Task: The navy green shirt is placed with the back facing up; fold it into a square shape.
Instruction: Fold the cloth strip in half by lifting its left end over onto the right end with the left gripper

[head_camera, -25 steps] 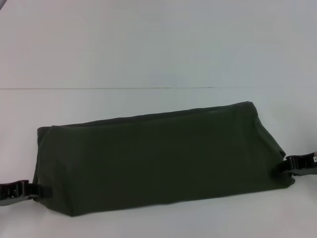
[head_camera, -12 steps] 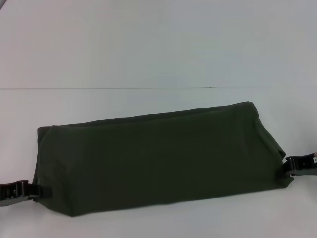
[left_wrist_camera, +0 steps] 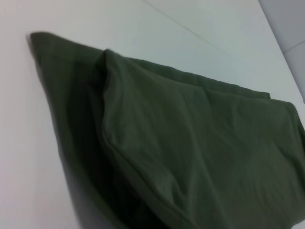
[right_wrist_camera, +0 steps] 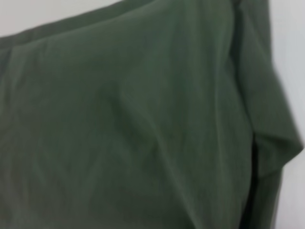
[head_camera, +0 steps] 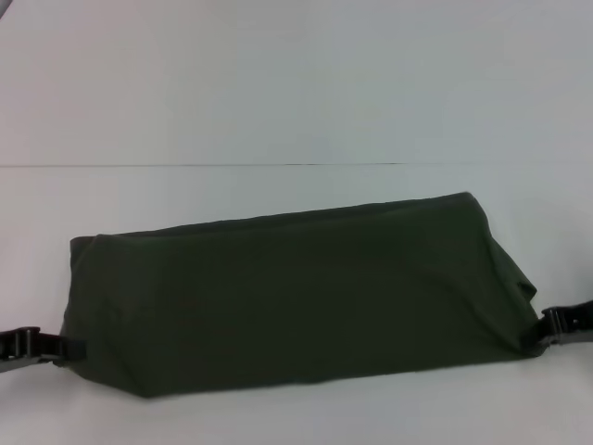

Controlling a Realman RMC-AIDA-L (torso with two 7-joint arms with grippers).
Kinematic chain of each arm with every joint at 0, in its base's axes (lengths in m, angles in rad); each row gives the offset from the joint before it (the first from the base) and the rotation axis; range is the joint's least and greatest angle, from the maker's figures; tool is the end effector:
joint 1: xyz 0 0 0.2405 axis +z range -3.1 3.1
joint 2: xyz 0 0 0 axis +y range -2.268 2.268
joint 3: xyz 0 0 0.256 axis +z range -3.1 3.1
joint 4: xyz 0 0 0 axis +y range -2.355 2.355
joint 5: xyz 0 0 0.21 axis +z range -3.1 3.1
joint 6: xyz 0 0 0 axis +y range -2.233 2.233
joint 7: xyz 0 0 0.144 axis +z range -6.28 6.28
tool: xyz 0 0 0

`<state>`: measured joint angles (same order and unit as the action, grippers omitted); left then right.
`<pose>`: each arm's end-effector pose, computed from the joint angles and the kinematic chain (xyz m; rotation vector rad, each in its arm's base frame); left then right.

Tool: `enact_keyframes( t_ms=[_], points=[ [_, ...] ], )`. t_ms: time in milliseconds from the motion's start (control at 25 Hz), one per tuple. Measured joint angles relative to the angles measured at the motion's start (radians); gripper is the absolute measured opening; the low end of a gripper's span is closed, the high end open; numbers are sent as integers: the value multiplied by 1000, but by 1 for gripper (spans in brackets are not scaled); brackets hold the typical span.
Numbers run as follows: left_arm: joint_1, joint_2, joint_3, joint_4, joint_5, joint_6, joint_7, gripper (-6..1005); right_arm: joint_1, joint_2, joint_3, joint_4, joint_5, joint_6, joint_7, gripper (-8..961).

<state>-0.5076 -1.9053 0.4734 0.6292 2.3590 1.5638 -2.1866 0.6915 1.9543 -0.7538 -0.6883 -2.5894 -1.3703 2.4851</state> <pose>-0.3459 0.3175 0.0720 -2.2111 -1.7933 -0.4357 0.3067 0.3763 0.0400 -2.1795 1.7173 -0.0806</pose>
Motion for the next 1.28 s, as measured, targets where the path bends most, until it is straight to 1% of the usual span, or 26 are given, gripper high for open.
enact_keyframes(
  t_ms=[120, 240, 480, 800, 1000, 1280],
  points=[
    [-7, 21, -2, 2, 1, 22, -7, 8, -13, -1, 4, -8, 6, -47, -18, 5],
    [-15, 33, -3, 3, 11, 39, -11, 8, -28, -2, 5, -14, 10, -85, -33, 5],
    [-30, 36, 2, 3, 51, 52, -21, 8, -50, -1, 27, -23, 13, -156, -76, 5],
    [-35, 47, -3, 11, 93, 98, -38, 8, -70, 9, 52, -23, 14, -247, -163, 4],
    [-45, 51, 0, 11, 160, 122, -51, 8, -82, 10, 53, -15, 14, -309, -217, 4],
    [-55, 64, -6, 13, 243, 180, -63, 7, -94, 25, 45, -11, 6, -383, -291, 4]
  ],
)
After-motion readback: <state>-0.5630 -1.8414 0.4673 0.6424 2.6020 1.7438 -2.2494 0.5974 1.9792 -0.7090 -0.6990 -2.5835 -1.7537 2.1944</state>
